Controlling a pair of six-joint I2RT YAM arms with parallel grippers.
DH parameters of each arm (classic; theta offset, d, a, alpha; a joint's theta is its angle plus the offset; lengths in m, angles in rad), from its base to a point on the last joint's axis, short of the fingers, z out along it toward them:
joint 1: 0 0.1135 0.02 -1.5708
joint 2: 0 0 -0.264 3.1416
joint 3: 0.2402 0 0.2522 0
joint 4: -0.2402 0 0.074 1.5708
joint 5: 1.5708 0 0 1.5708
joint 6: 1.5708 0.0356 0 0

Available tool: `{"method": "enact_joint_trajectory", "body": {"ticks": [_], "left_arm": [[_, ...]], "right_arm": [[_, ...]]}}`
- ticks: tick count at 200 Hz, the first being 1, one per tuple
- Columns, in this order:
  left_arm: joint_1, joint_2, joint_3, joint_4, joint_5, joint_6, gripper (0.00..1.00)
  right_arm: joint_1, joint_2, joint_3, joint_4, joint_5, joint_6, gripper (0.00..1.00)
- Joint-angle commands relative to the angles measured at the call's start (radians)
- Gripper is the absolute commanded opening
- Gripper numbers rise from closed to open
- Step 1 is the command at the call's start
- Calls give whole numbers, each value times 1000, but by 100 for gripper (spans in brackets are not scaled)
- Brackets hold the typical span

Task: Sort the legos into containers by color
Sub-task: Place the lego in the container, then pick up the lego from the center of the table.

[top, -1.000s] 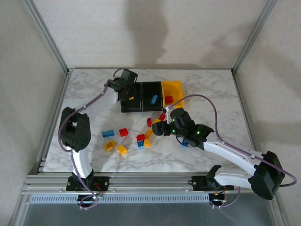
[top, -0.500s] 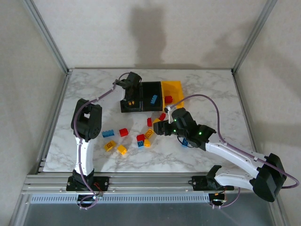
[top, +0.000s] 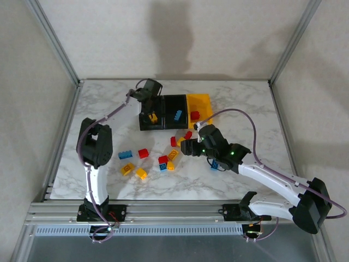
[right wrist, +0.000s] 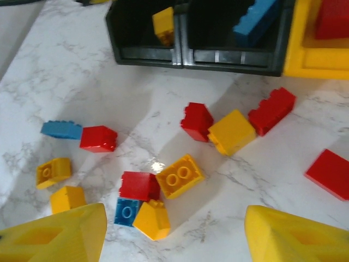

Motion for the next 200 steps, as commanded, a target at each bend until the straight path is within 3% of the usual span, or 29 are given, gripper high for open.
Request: {"method": "enact_joint_trajectory", "body": {"ticks": [1,32,72,123,164,200], "left_arm": [[-26,-143,-44,23,56,39,55],[-65,-329,-236,131,145,70,60],[-112,-557,-517,228,280,90,62],[-264,-845,-902,442,259,-80,68],[-371,-924,-978,446,206,-123,68],[-402,-925,-982,431,179,-128,68]], "right_arm": [[-40,10,68,-124,91,77,69],[-93,5,85,-231,172,164,75],[-206,84,114,-294,72,197,82],[-277,303,131,-227,29,189,82],[-280,411,183,-219,37,192,80],[-281,462,203,-215,40,208,78]]}}
